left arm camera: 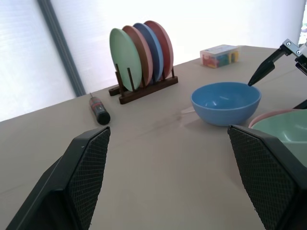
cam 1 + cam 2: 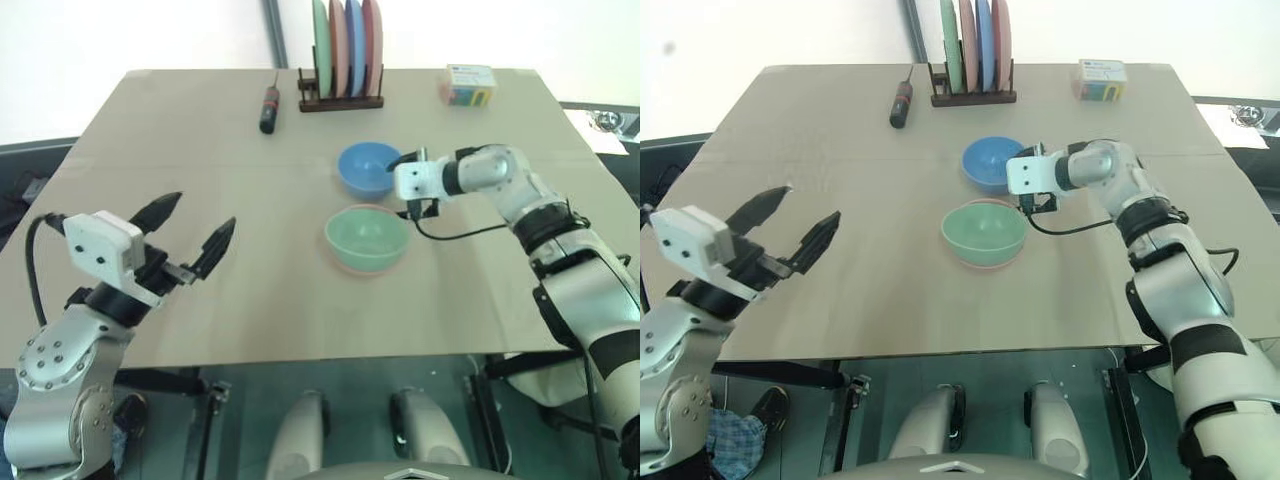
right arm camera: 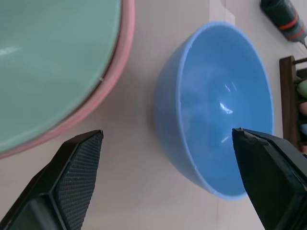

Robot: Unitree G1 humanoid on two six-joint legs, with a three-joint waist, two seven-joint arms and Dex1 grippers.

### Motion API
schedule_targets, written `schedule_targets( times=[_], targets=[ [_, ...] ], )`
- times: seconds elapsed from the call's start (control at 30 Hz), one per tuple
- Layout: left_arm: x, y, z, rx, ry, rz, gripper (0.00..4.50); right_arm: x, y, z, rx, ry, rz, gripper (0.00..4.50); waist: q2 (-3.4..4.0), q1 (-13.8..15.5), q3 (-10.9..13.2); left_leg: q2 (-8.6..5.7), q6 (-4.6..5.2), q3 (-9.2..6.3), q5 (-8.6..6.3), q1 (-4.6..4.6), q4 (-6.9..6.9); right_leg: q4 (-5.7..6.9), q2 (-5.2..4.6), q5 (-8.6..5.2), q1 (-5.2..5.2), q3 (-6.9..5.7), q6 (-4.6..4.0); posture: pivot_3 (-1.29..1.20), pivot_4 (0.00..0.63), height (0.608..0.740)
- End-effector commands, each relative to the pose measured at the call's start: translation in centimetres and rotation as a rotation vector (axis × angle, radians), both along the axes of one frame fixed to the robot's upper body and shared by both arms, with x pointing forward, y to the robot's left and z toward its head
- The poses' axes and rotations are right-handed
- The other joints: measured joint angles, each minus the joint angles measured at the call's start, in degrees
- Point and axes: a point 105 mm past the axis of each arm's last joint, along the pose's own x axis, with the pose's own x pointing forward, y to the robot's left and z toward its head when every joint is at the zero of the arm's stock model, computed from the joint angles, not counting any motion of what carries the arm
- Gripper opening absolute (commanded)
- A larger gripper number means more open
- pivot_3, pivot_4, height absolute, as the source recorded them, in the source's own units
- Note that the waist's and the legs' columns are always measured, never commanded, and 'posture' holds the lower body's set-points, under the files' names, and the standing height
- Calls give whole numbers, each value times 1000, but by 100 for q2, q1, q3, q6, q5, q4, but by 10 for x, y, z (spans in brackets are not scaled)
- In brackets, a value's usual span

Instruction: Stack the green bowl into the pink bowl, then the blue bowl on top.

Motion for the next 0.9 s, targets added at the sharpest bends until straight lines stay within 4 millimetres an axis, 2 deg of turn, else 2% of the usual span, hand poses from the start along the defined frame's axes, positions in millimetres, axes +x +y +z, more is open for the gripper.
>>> schedule_targets(
  times=[0.03, 0.23, 0.33, 0.4, 0.47, 0.5, 0.57, 0.6, 0.7, 0.9],
  targets=[
    [-12, 2, 10, 10, -55, 25, 4162, 7, 12, 17, -17, -95, 7, 4500, 0, -4, 0, 0, 0, 0, 0, 0, -1, -1, 0, 0, 0, 0, -1, 0, 150, 740],
    [-14, 6, 8, 0, -56, 37, 4162, 12, 20, 12, -59, -118, -24, 4500, 0, 10, 0, -1, 0, -1, 0, -1, -2, -1, 0, -1, 0, -1, -2, 0, 150, 740],
    [-14, 5, 9, -4, -63, 33, 4216, 13, 22, 10, -69, -125, -29, 3816, 1, 5, 0, -1, 0, -1, 0, -1, -2, -1, 0, -1, 0, -1, -2, 0, 150, 740],
    [-13, 5, 10, -6, -69, 27, 4216, 14, 22, 9, -72, -124, -33, 2924, 1, 2, 1, -1, -1, 0, 0, -1, -2, -1, 0, -1, 0, -1, -1, 0, 150, 740],
    [-13, 5, 10, -7, -71, 21, 4216, 14, 21, 8, -77, -123, -36, 2451, 1, -1, 0, -1, 0, 0, 0, -1, -2, -1, 0, -1, 0, 0, -1, 0, 150, 740],
    [-12, 3, 9, -5, -63, 8, 4216, 14, 20, 7, -80, -119, -38, 1951, 1, -1, 1, -1, 0, 0, 0, -1, -2, -1, 0, -1, 0, 0, -1, 0, 150, 740],
    [-12, 1, 7, -4, -56, -10, 4216, 14, 17, 7, -83, -115, -43, 1383, 1, -3, 1, -1, 0, 0, 0, 0, -2, -1, 1, -1, 0, 0, -1, 0, 150, 740],
    [-12, 1, 7, -4, -54, -15, 4216, 14, 15, 7, -84, -116, -46, 1265, 1, -3, 1, -1, 0, 0, 0, 0, -2, -1, 1, -1, 0, 0, -1, 0, 150, 740],
    [-9, -1, 7, -7, -55, -29, 4216, 15, 12, 9, -84, -117, -48, 94, 2, 1, 1, -1, 0, 0, 0, -1, -2, -1, 0, -1, 0, -1, -1, 0, 150, 740],
    [-3, -5, 7, -9, -58, -70, 4216, 14, 8, 17, -73, -125, -34, 94, 2, -4, 1, -1, 0, -1, 0, 0, -2, -1, 2, 0, 0, -1, -1, 0, 150, 740]
  ],
)
